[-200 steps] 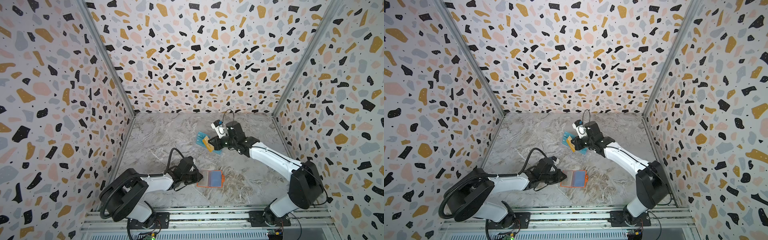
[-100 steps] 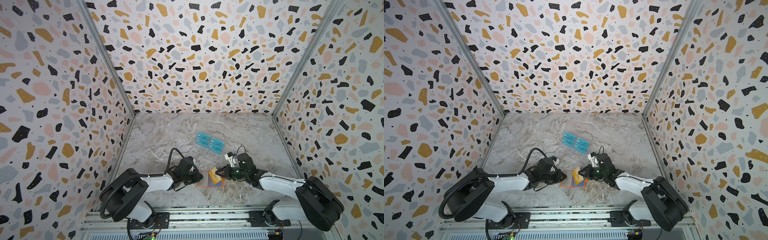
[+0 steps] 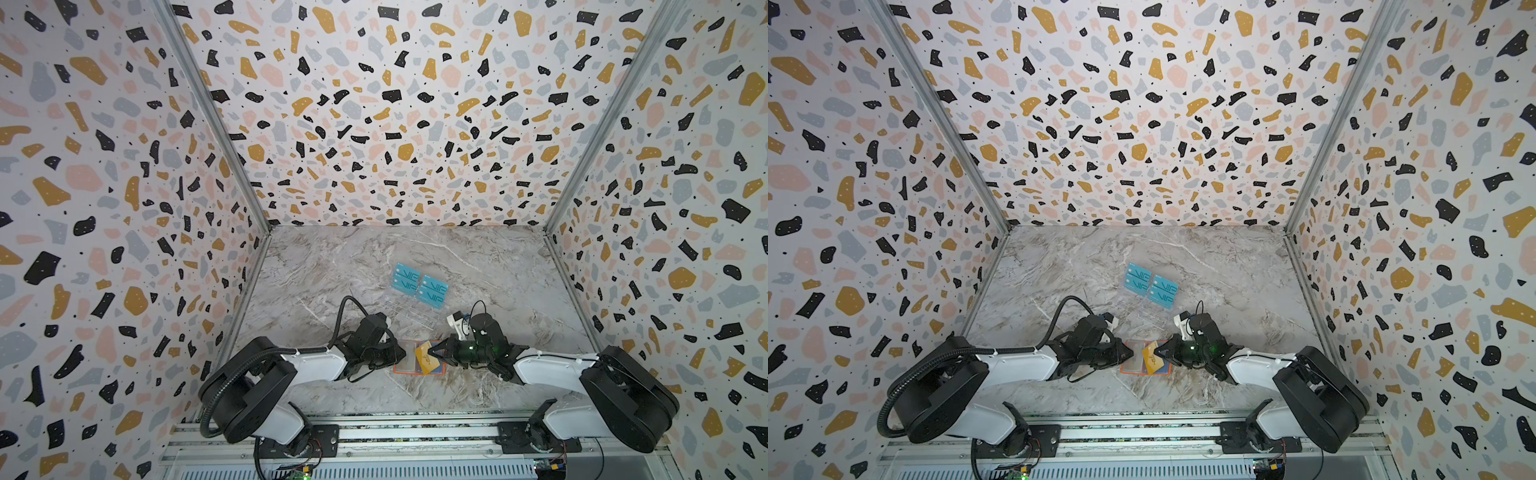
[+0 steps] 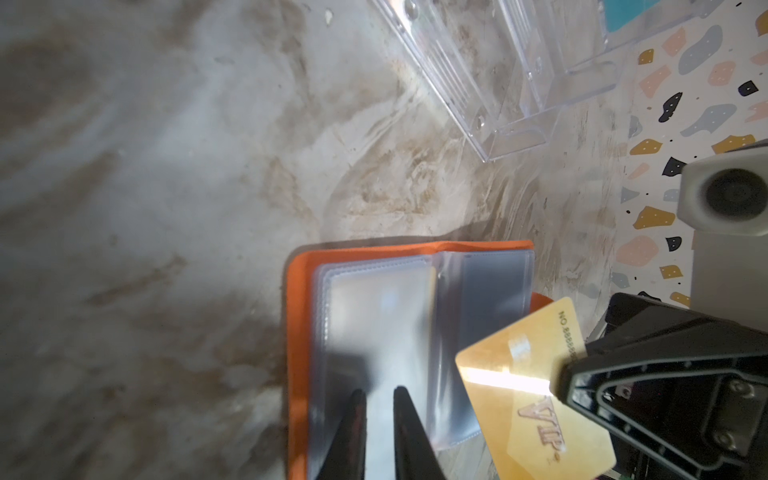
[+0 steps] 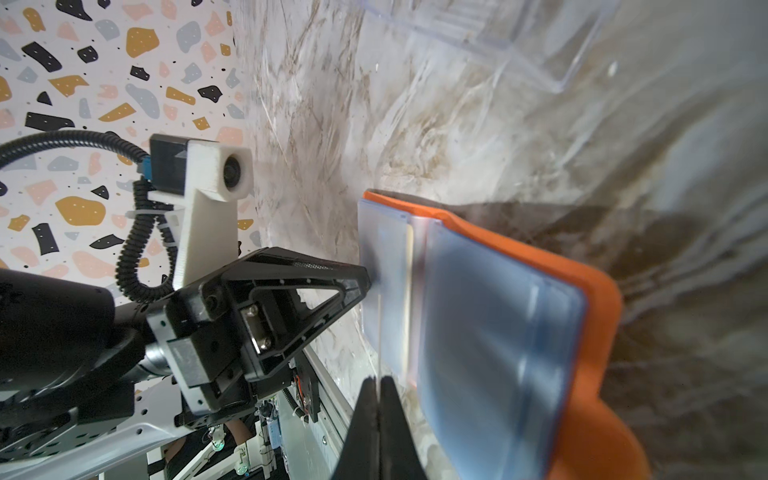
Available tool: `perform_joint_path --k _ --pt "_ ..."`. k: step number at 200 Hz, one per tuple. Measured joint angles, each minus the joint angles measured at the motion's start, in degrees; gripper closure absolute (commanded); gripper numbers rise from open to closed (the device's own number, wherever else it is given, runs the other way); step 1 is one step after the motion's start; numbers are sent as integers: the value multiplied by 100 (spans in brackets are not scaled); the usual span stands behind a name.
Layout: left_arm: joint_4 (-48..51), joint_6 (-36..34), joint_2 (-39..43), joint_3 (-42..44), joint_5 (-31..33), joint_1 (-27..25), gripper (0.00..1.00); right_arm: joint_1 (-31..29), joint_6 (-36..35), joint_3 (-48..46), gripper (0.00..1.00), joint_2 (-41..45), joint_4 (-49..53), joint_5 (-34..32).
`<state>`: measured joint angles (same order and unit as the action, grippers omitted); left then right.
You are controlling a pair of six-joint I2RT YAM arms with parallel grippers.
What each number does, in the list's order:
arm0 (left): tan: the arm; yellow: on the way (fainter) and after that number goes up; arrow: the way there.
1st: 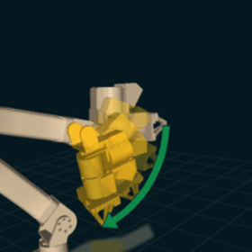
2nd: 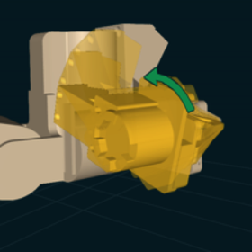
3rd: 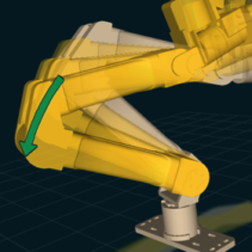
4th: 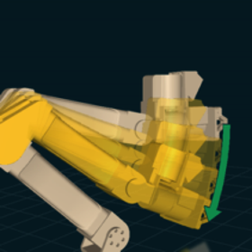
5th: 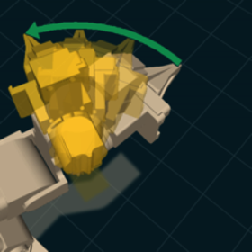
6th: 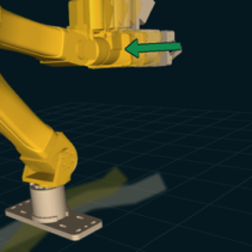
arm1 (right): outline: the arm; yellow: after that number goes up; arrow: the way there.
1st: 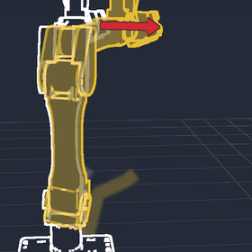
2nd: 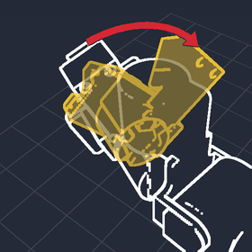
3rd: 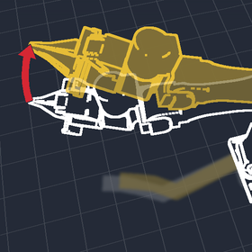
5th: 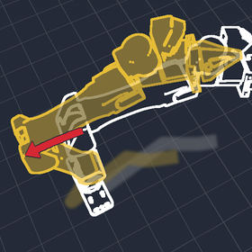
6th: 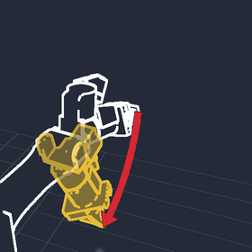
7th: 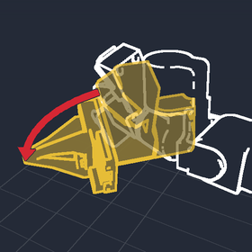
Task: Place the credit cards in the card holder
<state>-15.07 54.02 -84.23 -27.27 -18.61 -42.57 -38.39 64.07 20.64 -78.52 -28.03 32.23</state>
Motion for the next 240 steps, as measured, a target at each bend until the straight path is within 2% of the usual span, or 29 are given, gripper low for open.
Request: perform_joint_path --k 240 --pt "7 15 0 0 -20 -31 83 -118 87 -157 100 -719 -935 -256"
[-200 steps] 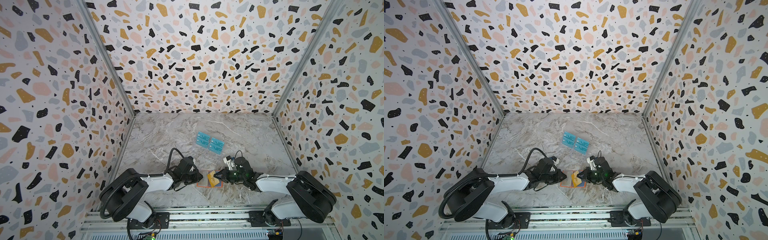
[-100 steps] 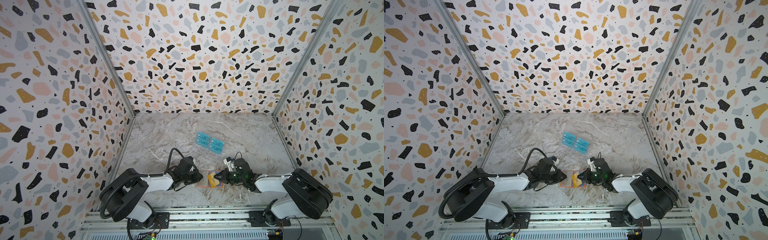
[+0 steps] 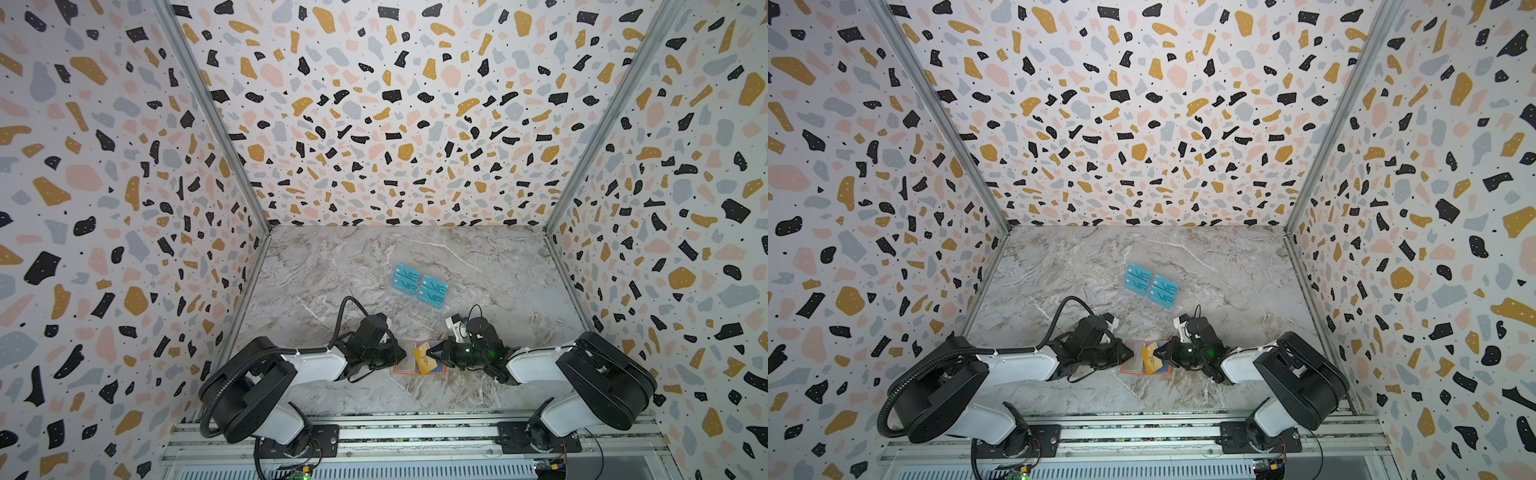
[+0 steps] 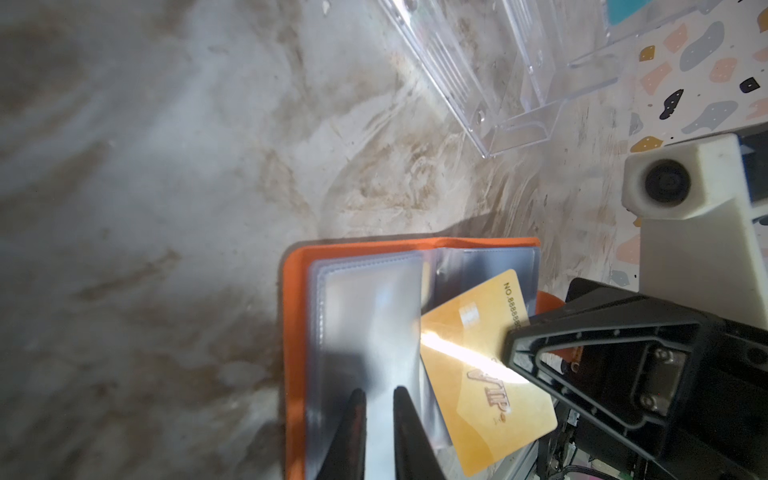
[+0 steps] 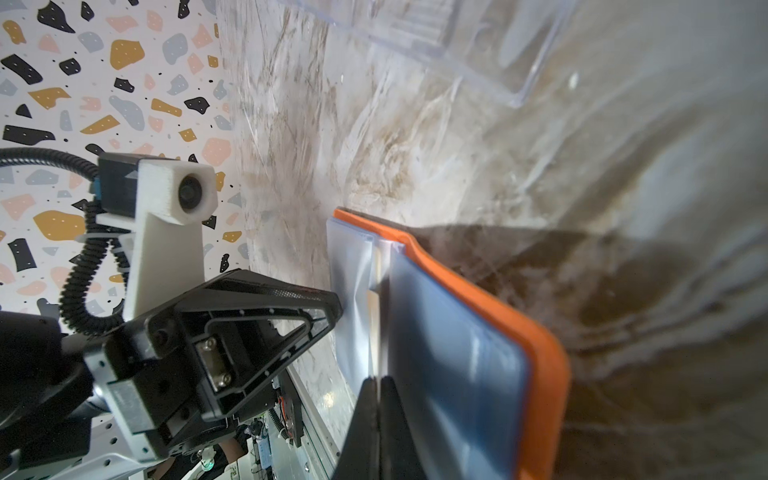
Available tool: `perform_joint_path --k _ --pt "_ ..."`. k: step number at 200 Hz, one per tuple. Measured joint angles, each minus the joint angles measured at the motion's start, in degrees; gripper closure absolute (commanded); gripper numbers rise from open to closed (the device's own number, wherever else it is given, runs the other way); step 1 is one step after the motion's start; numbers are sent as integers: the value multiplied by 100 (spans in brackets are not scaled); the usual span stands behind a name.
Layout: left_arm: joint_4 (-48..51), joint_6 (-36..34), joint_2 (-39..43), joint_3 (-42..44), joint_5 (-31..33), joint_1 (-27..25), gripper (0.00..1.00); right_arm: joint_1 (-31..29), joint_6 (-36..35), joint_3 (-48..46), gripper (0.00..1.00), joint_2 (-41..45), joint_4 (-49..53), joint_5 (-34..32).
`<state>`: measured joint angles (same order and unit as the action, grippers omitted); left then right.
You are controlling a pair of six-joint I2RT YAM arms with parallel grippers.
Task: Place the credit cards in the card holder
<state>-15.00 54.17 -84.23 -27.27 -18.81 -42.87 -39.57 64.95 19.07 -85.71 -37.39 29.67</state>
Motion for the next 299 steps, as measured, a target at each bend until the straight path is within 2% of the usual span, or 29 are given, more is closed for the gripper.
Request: perform_joint_path --k 106,175,247,285,299 --pt "-4 4 -4 0 -11 0 83 -184 20 -57 100 -2 -63 -216" --pt "-9 4 -13 0 -20 -7 83 -295 63 -328 100 326 -22 -280" --pt "-7 48 -11 0 -17 -48 84 -323 339 -304 100 -474 -1093 -433" --pt "-2 72 -11 13 -11 -72 89 -389 481 -304 100 -643 -1508 -675" --pt "-2 81 -11 24 -9 -85 94 -426 540 -304 100 -706 -1631 -761"
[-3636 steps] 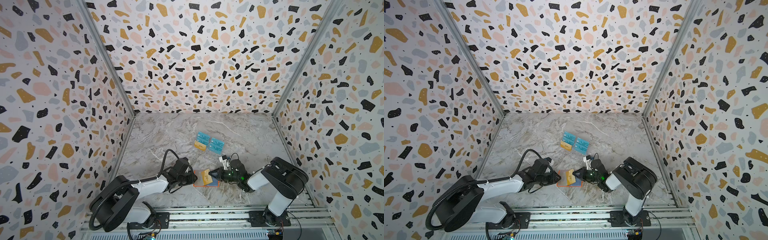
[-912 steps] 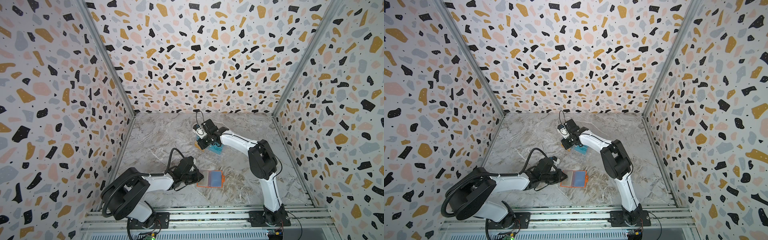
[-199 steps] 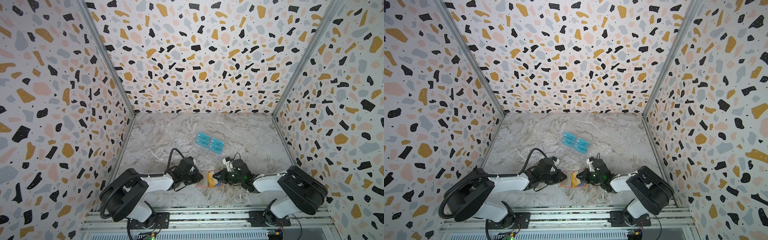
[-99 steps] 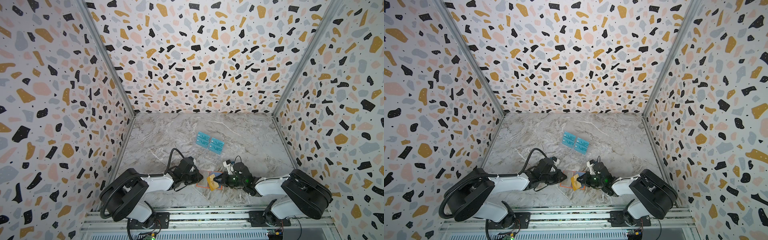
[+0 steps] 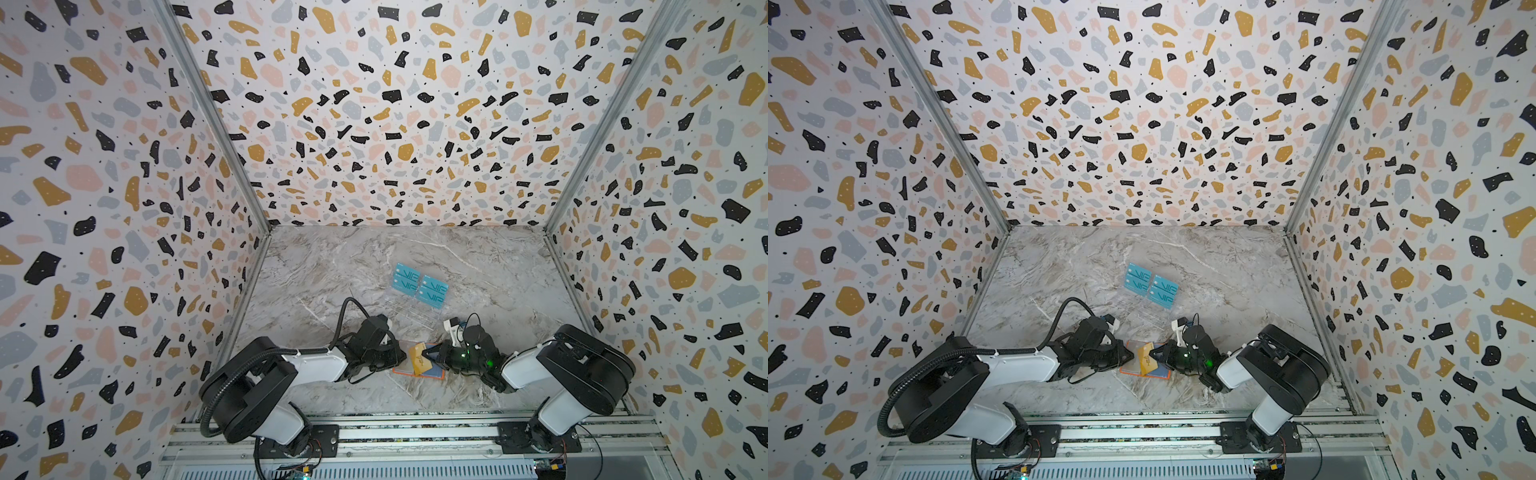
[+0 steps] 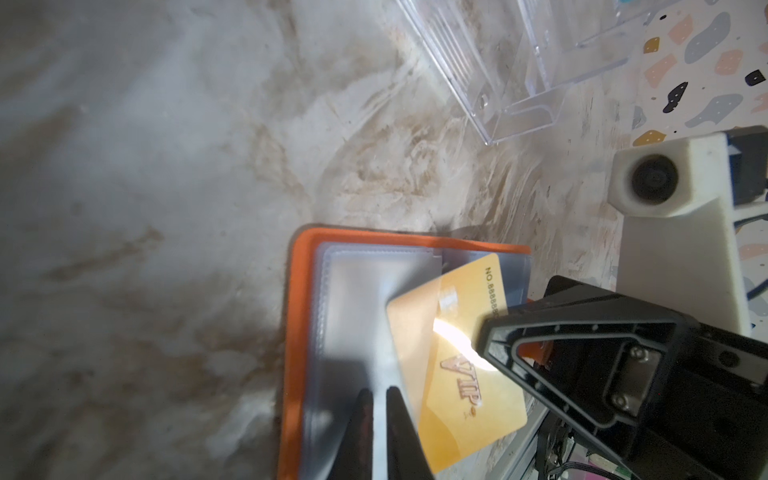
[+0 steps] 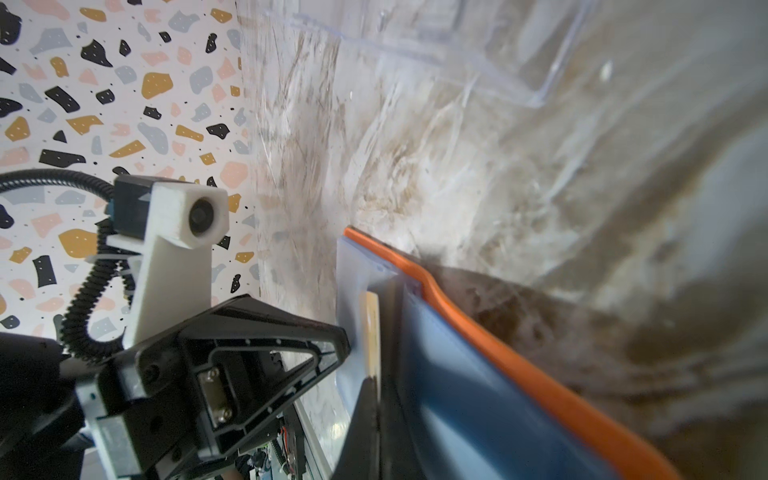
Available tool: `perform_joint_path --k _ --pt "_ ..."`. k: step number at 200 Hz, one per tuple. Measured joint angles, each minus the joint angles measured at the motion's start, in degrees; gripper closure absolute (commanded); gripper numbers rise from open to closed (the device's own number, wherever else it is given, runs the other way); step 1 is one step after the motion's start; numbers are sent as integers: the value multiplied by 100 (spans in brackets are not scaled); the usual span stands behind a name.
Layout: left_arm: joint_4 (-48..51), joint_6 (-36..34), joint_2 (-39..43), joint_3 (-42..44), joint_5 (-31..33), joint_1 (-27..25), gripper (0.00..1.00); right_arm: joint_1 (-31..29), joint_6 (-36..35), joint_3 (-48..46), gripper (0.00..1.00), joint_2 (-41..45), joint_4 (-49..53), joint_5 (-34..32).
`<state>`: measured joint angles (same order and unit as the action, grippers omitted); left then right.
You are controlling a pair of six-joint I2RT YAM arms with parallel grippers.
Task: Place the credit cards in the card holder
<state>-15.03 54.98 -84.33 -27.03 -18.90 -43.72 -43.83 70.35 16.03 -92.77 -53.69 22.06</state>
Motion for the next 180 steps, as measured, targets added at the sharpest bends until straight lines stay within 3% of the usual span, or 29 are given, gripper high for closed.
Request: perform_joint_path --k 23,180 --pt "-7 9 0 28 0 -4 100 -55 87 -42 100 -153 -273 -162" --pt "-44 37 9 55 -31 -33 100 -531 664 -369 100 -1071 -2103 -1051"
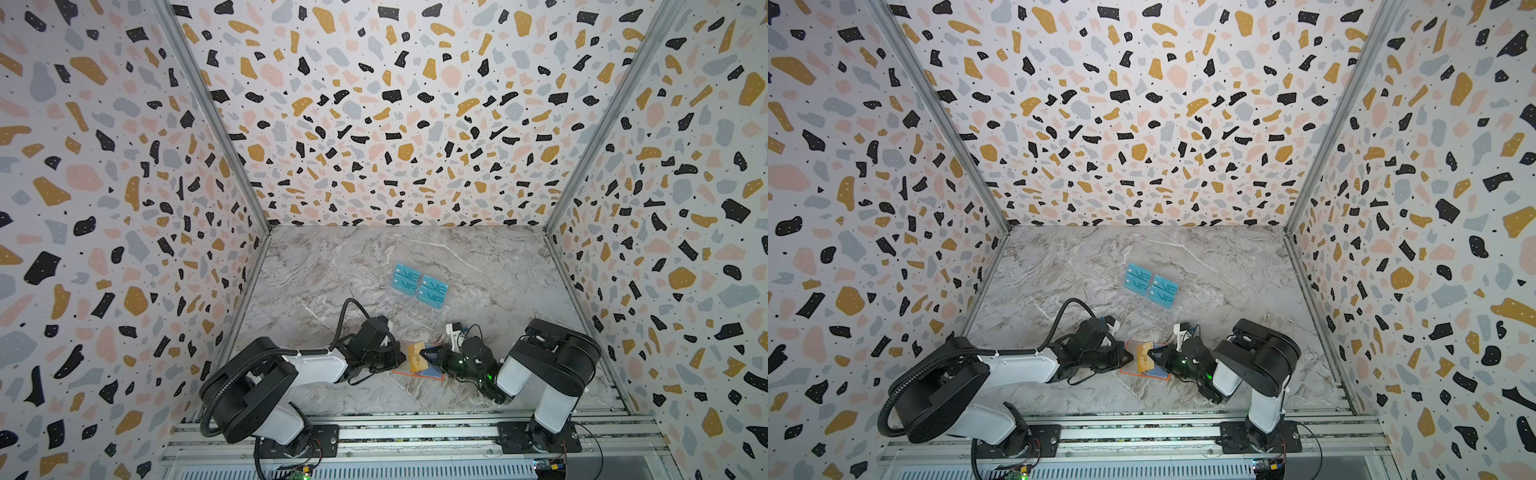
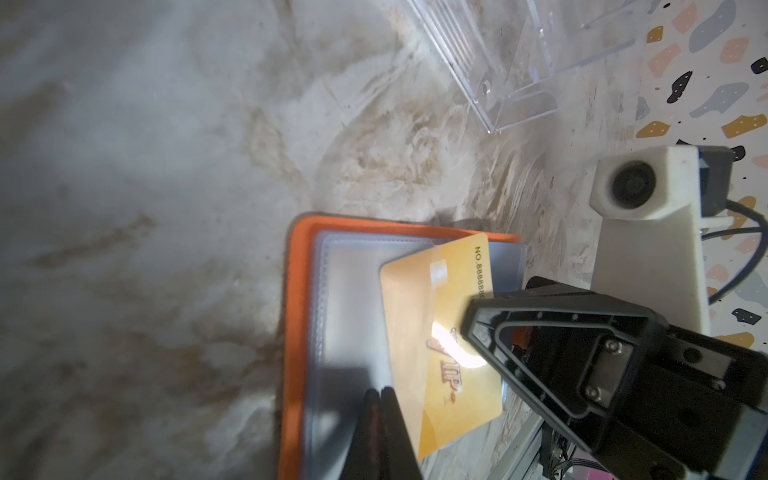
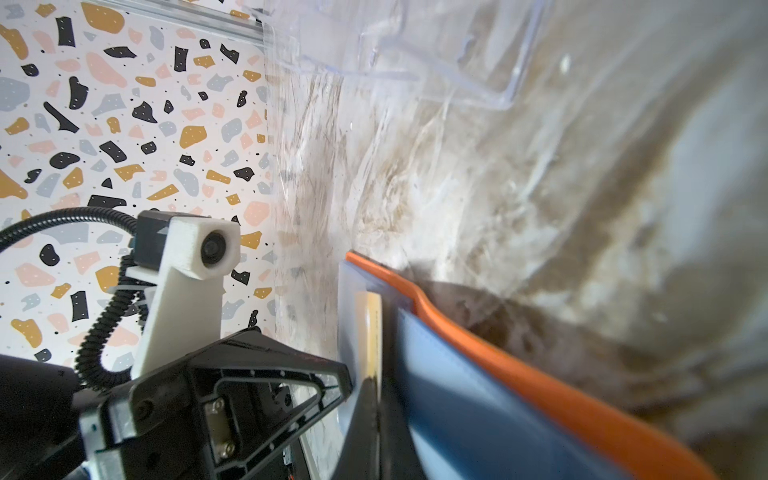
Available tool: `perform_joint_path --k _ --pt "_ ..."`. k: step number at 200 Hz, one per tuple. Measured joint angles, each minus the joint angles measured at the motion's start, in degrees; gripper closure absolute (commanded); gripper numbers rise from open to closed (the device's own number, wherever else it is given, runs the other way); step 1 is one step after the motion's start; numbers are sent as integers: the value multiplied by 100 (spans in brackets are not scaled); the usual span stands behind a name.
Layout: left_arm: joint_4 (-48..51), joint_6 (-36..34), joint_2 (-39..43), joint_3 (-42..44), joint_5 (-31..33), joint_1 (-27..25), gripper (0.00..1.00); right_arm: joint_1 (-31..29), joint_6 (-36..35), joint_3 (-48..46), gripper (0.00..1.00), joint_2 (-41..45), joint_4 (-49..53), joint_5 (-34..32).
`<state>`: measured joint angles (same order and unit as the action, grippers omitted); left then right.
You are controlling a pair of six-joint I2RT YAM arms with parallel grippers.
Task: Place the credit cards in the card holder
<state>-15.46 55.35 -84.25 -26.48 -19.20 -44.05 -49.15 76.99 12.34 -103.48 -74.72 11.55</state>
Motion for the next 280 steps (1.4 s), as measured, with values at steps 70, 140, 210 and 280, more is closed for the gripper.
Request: perform_joint_path --k 70,140,210,280 --pt "136 192 577 39 4 48 72 -166 15 101 92 -57 9 -245" --pt "968 -334 713 -177 435 483 58 -328 -658 758 46 1298 2693 -402" --pt "966 -656 243 -289 470 487 61 -337 -1462 1421 38 1976 5119 -472" --pt "863 -608 323 -177 326 481 70 -358 -1692 1648 37 2232 6131 -229"
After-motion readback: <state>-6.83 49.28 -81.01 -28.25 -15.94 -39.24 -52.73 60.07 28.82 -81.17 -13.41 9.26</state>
